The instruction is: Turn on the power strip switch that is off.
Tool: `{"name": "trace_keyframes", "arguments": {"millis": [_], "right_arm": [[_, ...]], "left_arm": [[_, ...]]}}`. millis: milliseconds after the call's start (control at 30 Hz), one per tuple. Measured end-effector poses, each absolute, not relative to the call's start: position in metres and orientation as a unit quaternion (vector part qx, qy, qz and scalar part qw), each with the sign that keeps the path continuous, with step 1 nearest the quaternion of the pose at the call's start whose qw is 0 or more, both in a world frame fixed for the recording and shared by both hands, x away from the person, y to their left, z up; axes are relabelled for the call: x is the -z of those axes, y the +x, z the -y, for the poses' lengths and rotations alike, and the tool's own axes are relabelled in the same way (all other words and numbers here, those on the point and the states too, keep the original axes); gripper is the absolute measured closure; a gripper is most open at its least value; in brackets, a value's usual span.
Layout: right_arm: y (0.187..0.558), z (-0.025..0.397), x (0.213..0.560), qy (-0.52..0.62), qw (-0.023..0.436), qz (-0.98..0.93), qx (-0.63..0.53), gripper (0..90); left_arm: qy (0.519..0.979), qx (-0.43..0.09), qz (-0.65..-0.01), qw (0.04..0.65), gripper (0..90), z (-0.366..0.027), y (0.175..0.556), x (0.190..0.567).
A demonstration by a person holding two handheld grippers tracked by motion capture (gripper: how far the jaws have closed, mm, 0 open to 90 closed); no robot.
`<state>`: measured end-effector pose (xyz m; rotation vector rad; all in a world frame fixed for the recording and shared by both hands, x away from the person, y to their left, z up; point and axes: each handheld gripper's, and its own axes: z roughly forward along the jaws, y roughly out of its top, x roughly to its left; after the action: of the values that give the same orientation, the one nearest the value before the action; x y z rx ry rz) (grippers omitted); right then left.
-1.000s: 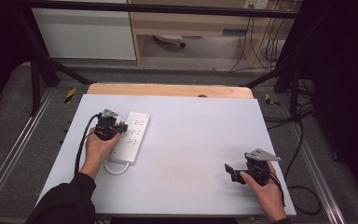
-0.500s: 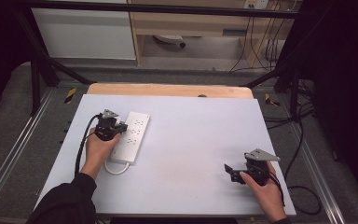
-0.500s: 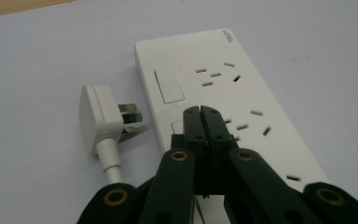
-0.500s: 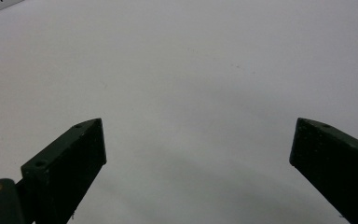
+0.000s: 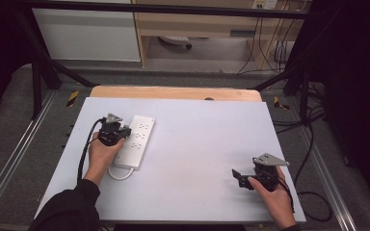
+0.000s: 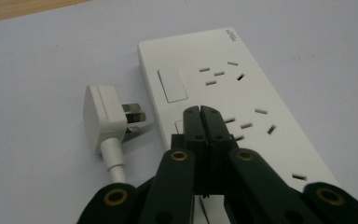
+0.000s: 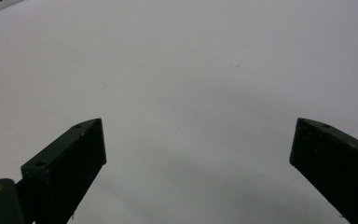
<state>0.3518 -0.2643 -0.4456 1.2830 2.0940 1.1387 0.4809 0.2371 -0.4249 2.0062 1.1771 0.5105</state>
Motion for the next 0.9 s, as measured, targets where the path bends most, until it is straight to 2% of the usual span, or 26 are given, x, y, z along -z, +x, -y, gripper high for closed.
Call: {"name": "trace_keyframes", "arguments": {"millis": [900], "right_arm": [[0.3521, 0.2634, 0.446, 0.461, 0.214, -0.758, -0.409, 3.8]], "left_arm": [[0.779, -0.203, -0.46, 0.375, 90.0, -0.2376, 0.4778, 0.4302]]}}
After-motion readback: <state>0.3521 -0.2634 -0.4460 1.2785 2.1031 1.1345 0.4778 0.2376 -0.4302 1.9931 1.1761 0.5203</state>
